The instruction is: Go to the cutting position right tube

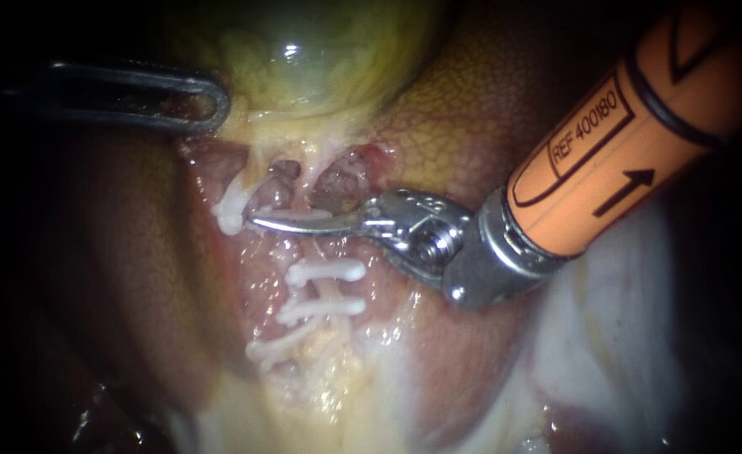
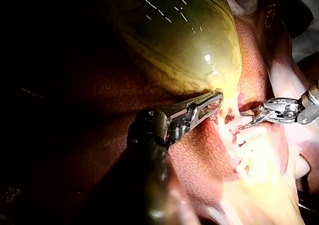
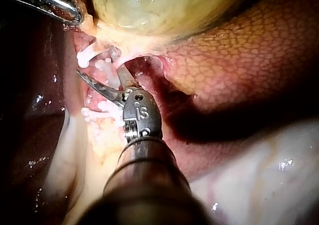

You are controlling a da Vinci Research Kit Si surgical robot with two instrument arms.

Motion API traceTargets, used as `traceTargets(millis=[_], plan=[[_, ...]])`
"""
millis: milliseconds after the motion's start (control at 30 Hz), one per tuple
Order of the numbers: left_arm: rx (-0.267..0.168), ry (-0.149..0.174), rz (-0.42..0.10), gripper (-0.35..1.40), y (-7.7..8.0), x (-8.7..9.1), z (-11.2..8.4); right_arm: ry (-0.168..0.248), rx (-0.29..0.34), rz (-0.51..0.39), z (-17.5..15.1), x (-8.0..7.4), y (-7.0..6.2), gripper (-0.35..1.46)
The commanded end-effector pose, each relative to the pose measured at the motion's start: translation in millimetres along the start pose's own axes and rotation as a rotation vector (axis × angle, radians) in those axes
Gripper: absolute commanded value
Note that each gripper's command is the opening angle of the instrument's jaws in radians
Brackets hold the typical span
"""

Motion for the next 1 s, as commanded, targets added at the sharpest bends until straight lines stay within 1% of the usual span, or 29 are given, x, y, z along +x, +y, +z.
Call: traceTargets(millis=[33, 100, 133, 167, 267, 300, 400, 533, 700, 733, 833, 933, 1000], plan=[[0.0, 0.0, 0.0, -0.35, 0.0, 0.0, 0.0, 0.0, 0.001, 0.0, 0.0, 0.1, -0.1, 0.93], [0.0, 0.0, 0.0, -0.35, 0.0, 0.0, -0.1, -0.001, 0.012, 0.001, -0.1, 0.2, 0.0, 0.94], [0.0, 0.0, 0.0, -0.35, -0.1, 0.0, -0.1, -0.007, 0.022, 0.002, -0.1, 0.4, 0.0, 0.94], [0.0, 0.0, 0.0, -0.35, -0.1, 0.0, -0.1, -0.023, 0.033, 0.002, -0.1, 0.5, 0.0, 0.94], [0.0, 0.0, 0.0, -0.35, -0.1, 0.0, -0.1, -0.104, 0.062, -0.002, 0.1, 0.8, 0.2, 0.99], [0.0, 0.0, 0.0, -0.35, -0.1, 0.0, -0.1, -0.137, 0.078, -0.006, 0.2, 0.7, 0.3, 0.99], [0.0, 0.0, 0.0, -0.35, -0.1, 0.0, -0.1, -0.191, 0.112, -0.025, 0.4, 0.6, 0.8, 1.04], [0.0, 0.0, 0.0, -0.35, -0.1, 0.0, -0.1, -0.273, 0.135, -0.019, 0.4, 0.3, 1.1, 1.08], [0.0, 0.0, 0.0, -0.35, -0.1, 0.0, 0.0, -0.382, 0.179, 0.001, -0.1, -0.2, 0.8, 1.09], [0.0, 0.0, 0.0, -0.35, -0.1, 0.0, 0.0, -0.397, 0.183, 0.002, -0.2, -0.3, 0.8, 1.09], [0.0, 0.0, 0.0, -0.35, 0.0, 0.0, 0.0, -0.426, 0.207, 0.009, -0.3, -0.6, 0.6, 1.09], [0.0, 0.0, 0.0, -0.35, 0.0, 0.0, 0.0, -0.444, 0.236, 0.014, -0.2, -0.7, 0.6, 1.08], [0.0, 0.0, 0.0, -0.35, 0.0, 0.0, 0.1, -0.444, 0.254, 0.02, -0.2, -0.8, 0.6, 1.08]])
